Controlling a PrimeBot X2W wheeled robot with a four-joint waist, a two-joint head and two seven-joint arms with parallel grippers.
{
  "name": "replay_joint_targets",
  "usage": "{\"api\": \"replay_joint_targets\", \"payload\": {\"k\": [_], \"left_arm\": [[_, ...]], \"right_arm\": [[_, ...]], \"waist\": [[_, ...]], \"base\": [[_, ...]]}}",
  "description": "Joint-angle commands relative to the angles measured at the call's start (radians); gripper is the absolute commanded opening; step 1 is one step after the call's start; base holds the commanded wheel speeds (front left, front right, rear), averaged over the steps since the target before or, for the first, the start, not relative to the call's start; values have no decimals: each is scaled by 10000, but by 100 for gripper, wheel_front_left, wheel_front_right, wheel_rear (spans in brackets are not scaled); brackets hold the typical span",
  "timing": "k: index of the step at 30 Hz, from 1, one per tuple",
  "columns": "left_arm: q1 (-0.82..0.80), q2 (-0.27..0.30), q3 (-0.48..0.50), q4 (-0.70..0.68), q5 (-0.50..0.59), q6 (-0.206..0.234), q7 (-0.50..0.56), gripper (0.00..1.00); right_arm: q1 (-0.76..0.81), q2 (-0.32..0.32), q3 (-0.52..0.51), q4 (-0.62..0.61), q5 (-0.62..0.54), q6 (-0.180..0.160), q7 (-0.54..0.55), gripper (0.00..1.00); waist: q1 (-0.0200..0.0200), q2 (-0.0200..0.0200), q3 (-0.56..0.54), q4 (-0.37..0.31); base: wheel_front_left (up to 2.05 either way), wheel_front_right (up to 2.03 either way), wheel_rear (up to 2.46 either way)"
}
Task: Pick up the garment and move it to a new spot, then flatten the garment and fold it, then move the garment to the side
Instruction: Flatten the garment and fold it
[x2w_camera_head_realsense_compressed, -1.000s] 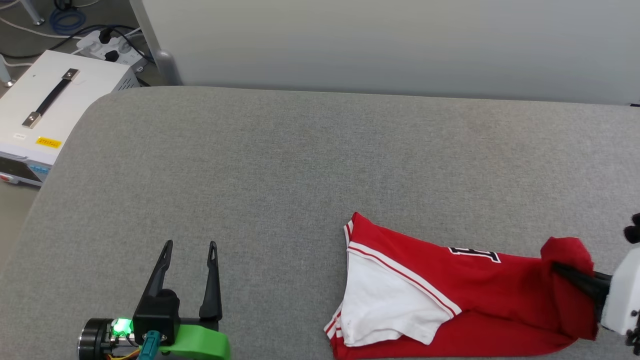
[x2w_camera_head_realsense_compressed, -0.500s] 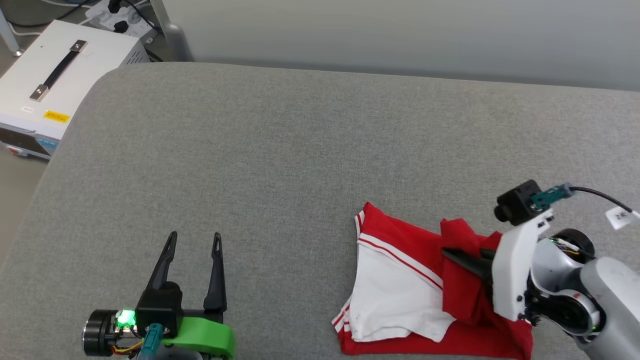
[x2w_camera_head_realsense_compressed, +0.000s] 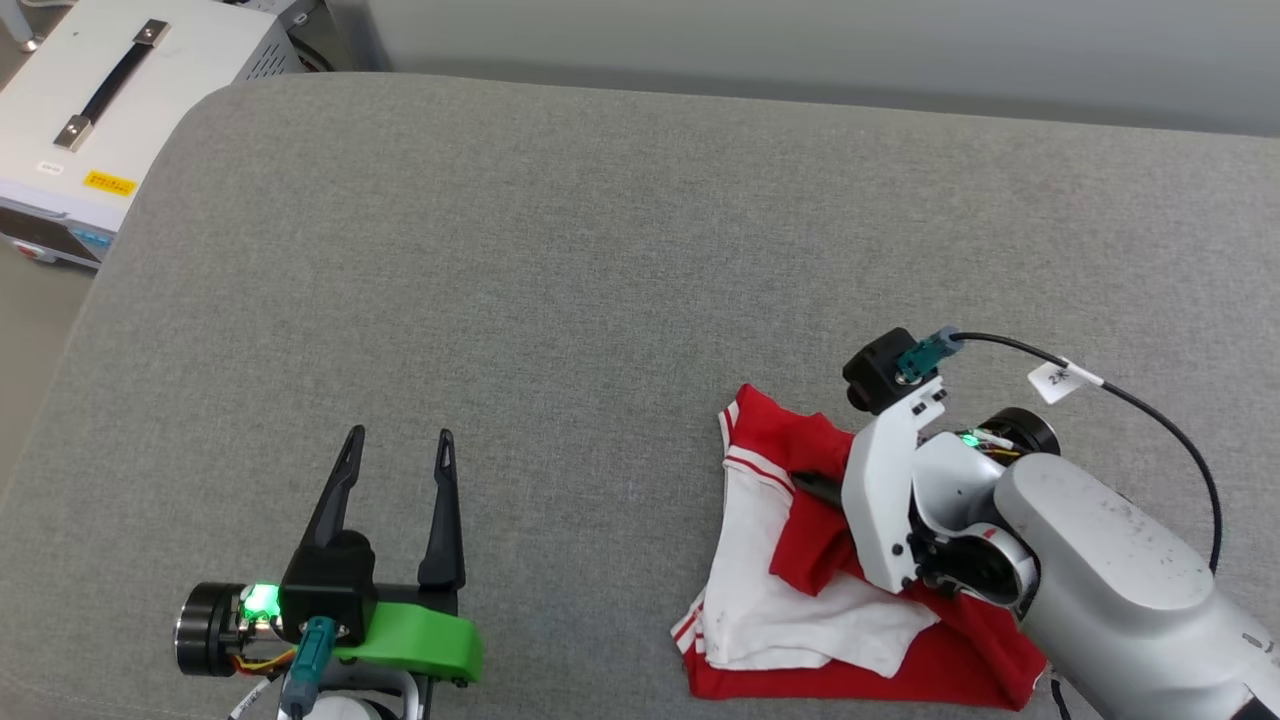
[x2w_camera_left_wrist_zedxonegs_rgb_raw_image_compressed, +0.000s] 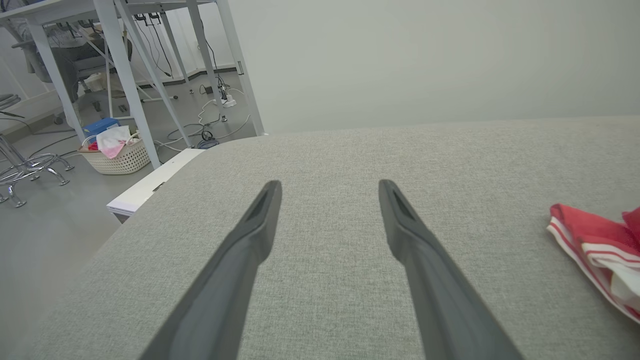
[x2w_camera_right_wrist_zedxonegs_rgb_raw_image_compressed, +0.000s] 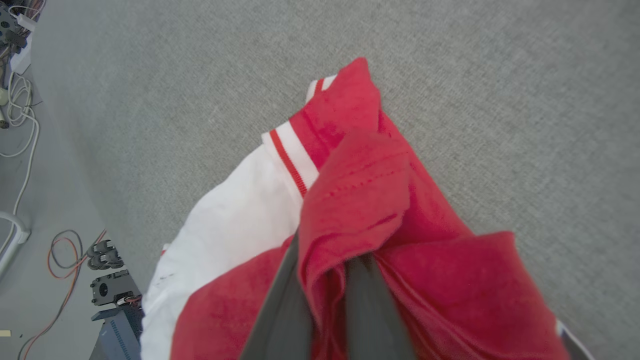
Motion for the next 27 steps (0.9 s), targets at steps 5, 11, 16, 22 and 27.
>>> {"api": "replay_joint_targets", "payload": {"k": [5, 11, 16, 22, 27], "left_arm": [[-236, -89, -51, 23, 84, -60, -59, 100], [-12, -60, 57, 104, 80, 4, -59, 100], [178, -28, 130, 114, 70, 15, -59, 100], [561, 18, 269, 45, 83, 125, -59, 100], [746, 47, 369, -30, 75, 176, -59, 100]], "right_arm": [[-330, 271, 768, 966, -308, -6, -283, 0], [-326, -41, 1244, 736, -245, -6, -1316, 100], [-50, -686, 918, -138, -485, -6, -2786, 100], [739, -1166, -599, -1043, -1569, -6, -4475, 100], [1667, -900, -2648, -1366, -3249, -6, -5941, 100]], "waist": [[-1, 0, 116, 85], [-1, 0, -283, -112], [-1, 0, -730, -346], [-1, 0, -1169, -874], [-1, 0, -1398, -1219]], "base": [[0, 0, 0], [0, 0, 0], [0, 0, 0], [0, 0, 0], [0, 0, 0]]}}
